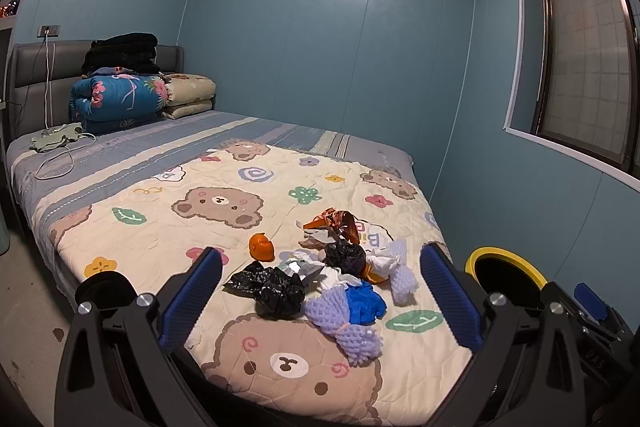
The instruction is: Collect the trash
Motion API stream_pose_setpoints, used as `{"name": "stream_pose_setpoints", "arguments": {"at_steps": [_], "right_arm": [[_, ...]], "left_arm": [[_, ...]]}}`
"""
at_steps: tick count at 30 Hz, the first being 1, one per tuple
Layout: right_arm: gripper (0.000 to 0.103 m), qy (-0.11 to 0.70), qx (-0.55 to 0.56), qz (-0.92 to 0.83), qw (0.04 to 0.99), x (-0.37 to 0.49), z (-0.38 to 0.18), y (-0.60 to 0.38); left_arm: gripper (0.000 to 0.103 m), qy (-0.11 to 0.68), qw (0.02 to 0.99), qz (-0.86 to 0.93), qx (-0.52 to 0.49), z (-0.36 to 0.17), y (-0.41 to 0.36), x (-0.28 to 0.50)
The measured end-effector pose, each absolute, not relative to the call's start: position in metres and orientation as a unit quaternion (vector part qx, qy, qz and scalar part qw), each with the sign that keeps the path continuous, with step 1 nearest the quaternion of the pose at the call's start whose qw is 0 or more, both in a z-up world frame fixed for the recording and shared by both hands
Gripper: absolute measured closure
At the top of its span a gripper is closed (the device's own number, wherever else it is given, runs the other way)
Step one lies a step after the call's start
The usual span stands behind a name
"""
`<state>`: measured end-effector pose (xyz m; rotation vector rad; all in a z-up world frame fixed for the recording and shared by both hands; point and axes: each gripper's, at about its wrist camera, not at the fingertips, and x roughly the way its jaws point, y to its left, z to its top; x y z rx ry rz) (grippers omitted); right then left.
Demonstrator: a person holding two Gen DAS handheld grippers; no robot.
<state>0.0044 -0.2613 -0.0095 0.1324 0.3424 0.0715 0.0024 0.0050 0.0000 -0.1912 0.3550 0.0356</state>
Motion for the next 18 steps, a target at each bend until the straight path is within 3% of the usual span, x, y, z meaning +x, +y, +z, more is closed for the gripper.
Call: {"name": "stream_pose_setpoints", "arguments": {"at_steps": [18], "right_arm": [[0.008, 0.173, 0.063, 0.037, 0.982, 0.0067, -0.0096, -0.26]], "left_arm": [[0.007, 0.178, 0.979, 0.016, -0.097, 0.0026, 0.0051, 0.0037]]}}
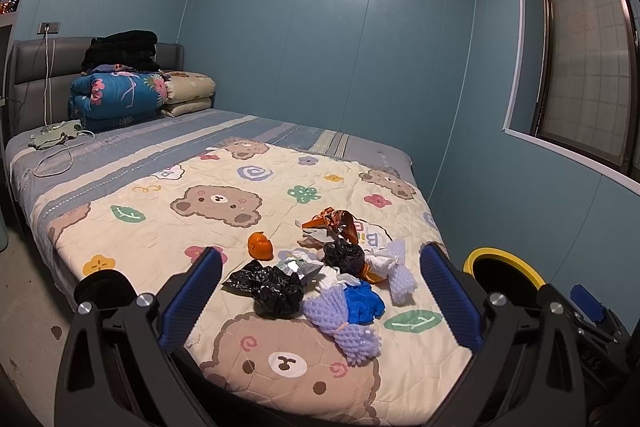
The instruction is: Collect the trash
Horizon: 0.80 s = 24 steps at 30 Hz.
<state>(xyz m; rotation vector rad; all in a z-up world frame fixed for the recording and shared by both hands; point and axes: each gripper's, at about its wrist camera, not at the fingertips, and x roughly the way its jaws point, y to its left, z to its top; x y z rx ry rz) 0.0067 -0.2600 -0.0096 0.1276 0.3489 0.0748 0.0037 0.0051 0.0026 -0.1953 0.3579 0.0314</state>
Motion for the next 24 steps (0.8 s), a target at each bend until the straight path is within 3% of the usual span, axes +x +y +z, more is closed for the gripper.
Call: {"name": "stream_pose_setpoints", "arguments": {"at_steps": [24], "right_arm": [[0.008, 0.176, 0.064, 0.038, 0.982, 0.0072, -0.0111, -0.259]], "left_arm": [[0.007, 0.177, 0.979, 0.015, -0.099, 0.0007, 0.0069, 0.0028]]}}
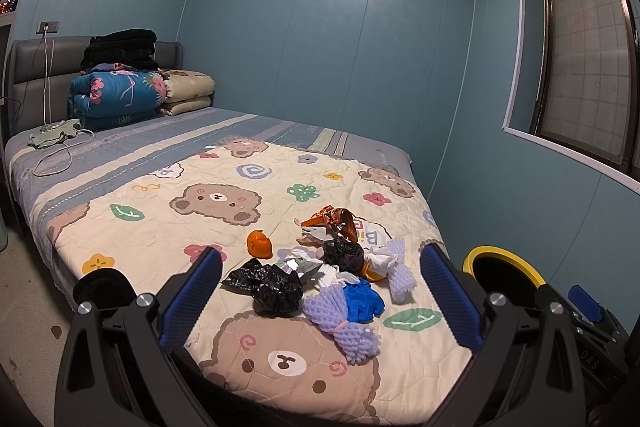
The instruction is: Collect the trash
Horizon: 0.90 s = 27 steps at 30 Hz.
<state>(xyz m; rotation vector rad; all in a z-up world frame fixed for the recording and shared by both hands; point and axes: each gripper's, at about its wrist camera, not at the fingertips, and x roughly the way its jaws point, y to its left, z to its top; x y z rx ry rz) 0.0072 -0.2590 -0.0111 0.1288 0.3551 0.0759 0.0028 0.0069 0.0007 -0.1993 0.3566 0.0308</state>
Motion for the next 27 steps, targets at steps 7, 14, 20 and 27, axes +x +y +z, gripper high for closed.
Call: {"name": "stream_pose_setpoints", "arguments": {"at_steps": [7, 14, 20, 27], "right_arm": [[0.008, 0.177, 0.064, 0.038, 0.981, 0.0075, -0.0118, -0.2587], [0.008, 0.179, 0.065, 0.038, 0.981, 0.0078, -0.0118, -0.2589], [0.008, 0.177, 0.067, 0.044, 0.981, 0.0065, -0.0154, -0.2565], [0.008, 0.184, 0.072, 0.044, 0.979, 0.0077, -0.0194, -0.2566]], "left_arm": [[0.007, 0.177, 0.979, 0.015, -0.099, 0.0009, 0.0069, 0.0032], [0.007, 0.177, 0.979, 0.016, -0.099, 0.0002, 0.0065, 0.0027], [0.007, 0.178, 0.979, 0.016, -0.099, -0.0002, 0.0061, 0.0024], [0.007, 0.179, 0.979, 0.016, -0.098, -0.0017, 0.0056, 0.0009]]}}
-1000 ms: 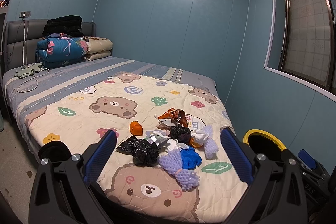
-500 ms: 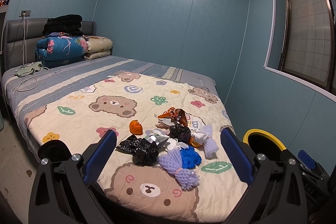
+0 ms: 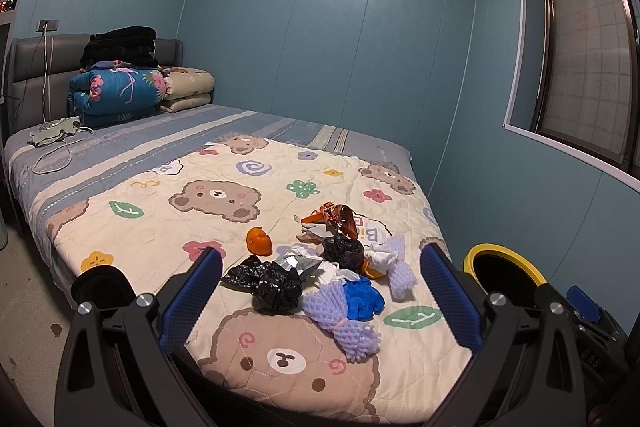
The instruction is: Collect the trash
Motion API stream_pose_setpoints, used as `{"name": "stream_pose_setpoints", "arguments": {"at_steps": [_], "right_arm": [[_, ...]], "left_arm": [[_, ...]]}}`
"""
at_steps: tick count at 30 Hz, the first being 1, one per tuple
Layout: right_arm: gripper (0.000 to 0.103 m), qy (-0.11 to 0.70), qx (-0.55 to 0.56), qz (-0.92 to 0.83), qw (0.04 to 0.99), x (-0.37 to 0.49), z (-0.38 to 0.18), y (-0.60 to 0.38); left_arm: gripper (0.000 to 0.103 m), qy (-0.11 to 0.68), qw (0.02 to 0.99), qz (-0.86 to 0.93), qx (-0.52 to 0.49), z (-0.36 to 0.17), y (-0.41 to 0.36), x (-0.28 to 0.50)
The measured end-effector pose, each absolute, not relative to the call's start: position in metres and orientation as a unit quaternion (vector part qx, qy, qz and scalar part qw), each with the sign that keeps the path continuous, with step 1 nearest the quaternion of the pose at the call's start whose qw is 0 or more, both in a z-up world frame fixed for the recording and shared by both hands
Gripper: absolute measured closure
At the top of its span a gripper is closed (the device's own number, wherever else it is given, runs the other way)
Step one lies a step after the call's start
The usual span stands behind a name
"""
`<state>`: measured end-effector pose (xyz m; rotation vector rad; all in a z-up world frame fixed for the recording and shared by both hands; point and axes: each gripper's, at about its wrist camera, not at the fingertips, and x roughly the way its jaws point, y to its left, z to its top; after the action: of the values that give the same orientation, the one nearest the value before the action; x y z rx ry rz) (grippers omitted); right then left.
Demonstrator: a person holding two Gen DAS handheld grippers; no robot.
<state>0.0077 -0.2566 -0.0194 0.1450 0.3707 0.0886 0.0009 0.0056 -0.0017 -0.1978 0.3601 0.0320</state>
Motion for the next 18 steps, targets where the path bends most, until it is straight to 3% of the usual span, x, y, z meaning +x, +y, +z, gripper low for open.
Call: {"name": "stream_pose_setpoints", "arguments": {"at_steps": [7, 14, 18], "right_arm": [[0.008, 0.205, 0.084, 0.04, 0.974, 0.012, -0.024, -0.258], [0.008, 0.299, 0.075, 0.108, 0.945, 0.064, -0.039, -0.256], [0.008, 0.312, 0.048, 0.127, 0.94, 0.085, -0.043, -0.251]], "left_arm": [[0.007, 0.186, 0.978, 0.019, -0.094, -0.008, 0.005, 0.0], [0.007, 0.215, 0.974, 0.041, -0.064, -0.014, 0.018, 0.021], [0.007, 0.241, 0.968, 0.051, -0.051, -0.018, 0.032, 0.037]]}}
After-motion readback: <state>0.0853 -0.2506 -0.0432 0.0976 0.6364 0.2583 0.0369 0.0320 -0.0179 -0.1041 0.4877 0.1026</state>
